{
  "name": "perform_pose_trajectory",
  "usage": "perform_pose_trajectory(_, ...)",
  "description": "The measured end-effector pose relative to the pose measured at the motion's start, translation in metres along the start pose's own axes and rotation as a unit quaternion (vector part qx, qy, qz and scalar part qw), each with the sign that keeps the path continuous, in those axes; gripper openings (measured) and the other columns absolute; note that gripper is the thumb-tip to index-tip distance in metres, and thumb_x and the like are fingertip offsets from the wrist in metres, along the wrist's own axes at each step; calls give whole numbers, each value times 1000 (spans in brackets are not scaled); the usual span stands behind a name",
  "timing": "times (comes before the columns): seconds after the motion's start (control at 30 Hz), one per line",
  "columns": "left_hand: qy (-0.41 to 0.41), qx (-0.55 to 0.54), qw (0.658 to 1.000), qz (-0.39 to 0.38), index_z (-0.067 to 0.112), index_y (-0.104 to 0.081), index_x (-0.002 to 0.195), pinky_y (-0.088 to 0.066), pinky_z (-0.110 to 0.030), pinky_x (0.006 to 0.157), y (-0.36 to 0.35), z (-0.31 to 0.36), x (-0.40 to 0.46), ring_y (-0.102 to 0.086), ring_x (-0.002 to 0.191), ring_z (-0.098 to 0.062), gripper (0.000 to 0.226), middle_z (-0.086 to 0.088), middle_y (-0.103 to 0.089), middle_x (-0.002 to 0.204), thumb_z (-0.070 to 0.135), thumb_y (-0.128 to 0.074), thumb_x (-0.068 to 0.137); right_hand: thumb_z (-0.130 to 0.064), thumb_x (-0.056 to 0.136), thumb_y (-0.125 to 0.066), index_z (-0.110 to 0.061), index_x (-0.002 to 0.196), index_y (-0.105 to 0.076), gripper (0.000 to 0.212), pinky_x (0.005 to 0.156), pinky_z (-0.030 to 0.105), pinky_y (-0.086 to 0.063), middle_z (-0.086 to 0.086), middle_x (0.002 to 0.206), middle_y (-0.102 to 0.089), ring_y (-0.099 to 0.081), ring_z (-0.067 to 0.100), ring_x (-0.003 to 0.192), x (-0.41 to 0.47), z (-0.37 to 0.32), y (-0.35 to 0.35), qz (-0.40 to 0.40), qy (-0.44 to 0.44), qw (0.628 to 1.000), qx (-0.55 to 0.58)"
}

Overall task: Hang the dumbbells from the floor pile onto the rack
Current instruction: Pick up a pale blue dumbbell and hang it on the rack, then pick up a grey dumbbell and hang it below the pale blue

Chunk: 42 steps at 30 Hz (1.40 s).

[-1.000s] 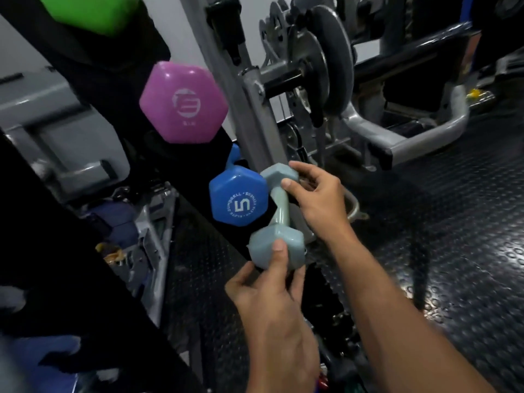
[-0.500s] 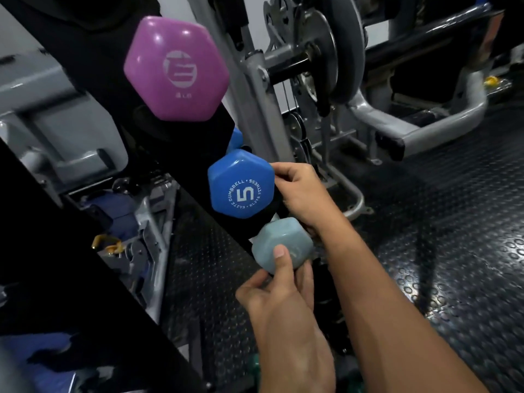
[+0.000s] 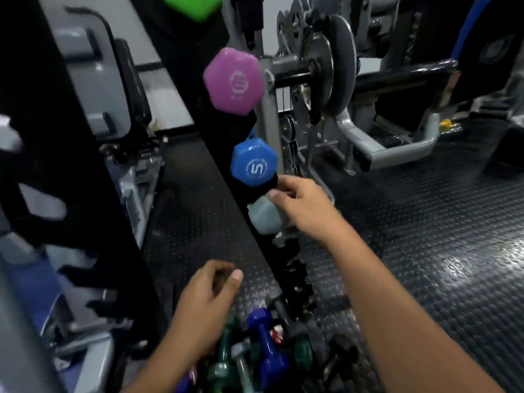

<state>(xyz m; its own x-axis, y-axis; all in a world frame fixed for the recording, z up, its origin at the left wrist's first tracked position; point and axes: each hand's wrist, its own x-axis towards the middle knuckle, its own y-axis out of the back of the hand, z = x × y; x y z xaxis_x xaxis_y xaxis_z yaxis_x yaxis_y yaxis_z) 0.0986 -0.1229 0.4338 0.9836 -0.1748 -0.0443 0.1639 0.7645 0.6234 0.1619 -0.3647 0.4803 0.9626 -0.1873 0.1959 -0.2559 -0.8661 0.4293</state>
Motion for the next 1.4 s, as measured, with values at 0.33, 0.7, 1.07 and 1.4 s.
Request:
perform_pose_trajectory(0.33,-50,156,979,-120,21,-49,151,-40,-31,110,13,-89,-58,-52,135,-24,59,-8,-52,147,49,-62,101,-30,105,-63,-21,166,-29,70,102,14,-44,0,172,-27,-59,4,121,-119,1,-35,-44,4,982,-186)
perform_pose_trajectory(0.7,9,245,942,-228,33,-17,165,-41,-48,118,28,-154,-65,-42,148,-31,81,-4,-16,173,56,-59,100,-39,102,-66,-22,158,-46,62,112,31,-40,3,159,-50,-49,24,142,-176,44,-113,-255,-92,933,-239)
perform_pose_trajectory(1.07,22,233,945,-229,31,-18,166,-40,-47,119,24,-172,-45,-37,151,-29,83,-3,-22,171,55,-62,99,-37,101,-68,-24,153,-52,56,105,29,-40,-1,149,-59,-54,18,135,-170,55,-120,-275,-97,927,-234)
perform_pose_trajectory(1.4,15,244,939,-241,32,-22,164,-43,-48,116,19,-177,-47,-42,146,-28,81,-5,-31,165,60,-59,98,-37,102,-67,-22,151,-53,54,100,29,-40,4,146,-61,-55,24,135,-167,62,-119,-292,-89,918,-253)
